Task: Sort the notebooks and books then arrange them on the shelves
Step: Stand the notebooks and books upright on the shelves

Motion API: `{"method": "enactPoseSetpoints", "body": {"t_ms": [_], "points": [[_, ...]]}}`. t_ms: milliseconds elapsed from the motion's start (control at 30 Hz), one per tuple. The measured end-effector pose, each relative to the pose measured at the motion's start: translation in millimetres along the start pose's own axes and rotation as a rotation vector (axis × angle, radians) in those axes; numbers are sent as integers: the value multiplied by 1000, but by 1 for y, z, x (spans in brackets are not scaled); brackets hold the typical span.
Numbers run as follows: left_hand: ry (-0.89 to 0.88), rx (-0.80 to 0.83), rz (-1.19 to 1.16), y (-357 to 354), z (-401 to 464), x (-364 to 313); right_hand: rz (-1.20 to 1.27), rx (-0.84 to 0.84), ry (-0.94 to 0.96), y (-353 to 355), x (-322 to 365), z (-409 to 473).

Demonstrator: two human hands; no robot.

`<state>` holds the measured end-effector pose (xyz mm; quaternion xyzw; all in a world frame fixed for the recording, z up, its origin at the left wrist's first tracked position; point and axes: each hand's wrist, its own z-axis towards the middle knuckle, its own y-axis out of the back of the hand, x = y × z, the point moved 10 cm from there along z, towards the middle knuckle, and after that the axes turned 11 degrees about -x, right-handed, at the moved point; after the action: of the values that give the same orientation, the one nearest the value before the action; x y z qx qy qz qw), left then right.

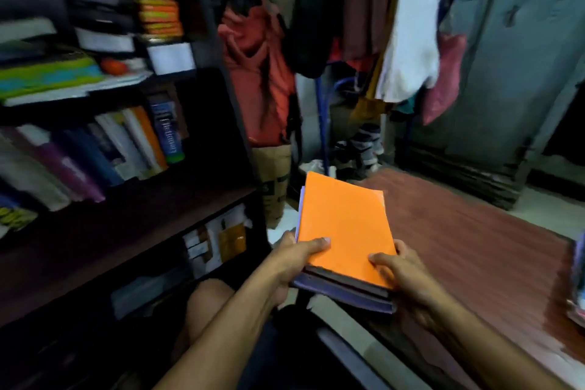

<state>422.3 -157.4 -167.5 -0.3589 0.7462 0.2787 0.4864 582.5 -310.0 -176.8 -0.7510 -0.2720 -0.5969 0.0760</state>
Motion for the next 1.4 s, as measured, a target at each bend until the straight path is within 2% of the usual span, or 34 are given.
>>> {"method": "enactPoseSetpoints", "body": {"t_ms": [133,300,467,567,733,800,867,900,967,1033,1067,1133,1200,1333,1400], "points": [[-36,-143,-122,94,-15,5,-2,173,106,-79,26,-41],[-194,-459,-248,249,-65,4,-96,404,369,-214,71,-102],[-199,-651,-417,366,-92,22,-205,695,436,-341,103,-164],[-154,-734,-423,399,-94,47,-344,708,467,-387,112,-182],[-146,-777,-341,422,-101,51,-496,599,655,-422,147,-196],[-160,-804,-249,428,-108,47,-469,601,710,-427,164,-206],[-176,-963,-14,444,-131,40,-376,624,756,-433,178,-219],[-227,-1053,22,454,-145,34,-321,658,782,-438,184,-228],[-367,-1112,-163,468,-168,26,-268,756,849,-449,188,-251],[-445,-1124,-371,487,-187,30,-347,840,998,-469,192,-284],[-470,-1169,-385,501,-202,32,-418,869,1087,-485,194,-303],[-483,-1271,-283,523,-226,35,-563,878,1275,-512,202,-333],[-465,-1450,-177,557,-251,43,-668,874,1478,-543,212,-370],[-303,-1761,-107,612,-283,65,-839,835,1877,-583,222,-436],[-281,-1824,-95,636,-288,69,-889,790,2075,-601,223,-462]]}}
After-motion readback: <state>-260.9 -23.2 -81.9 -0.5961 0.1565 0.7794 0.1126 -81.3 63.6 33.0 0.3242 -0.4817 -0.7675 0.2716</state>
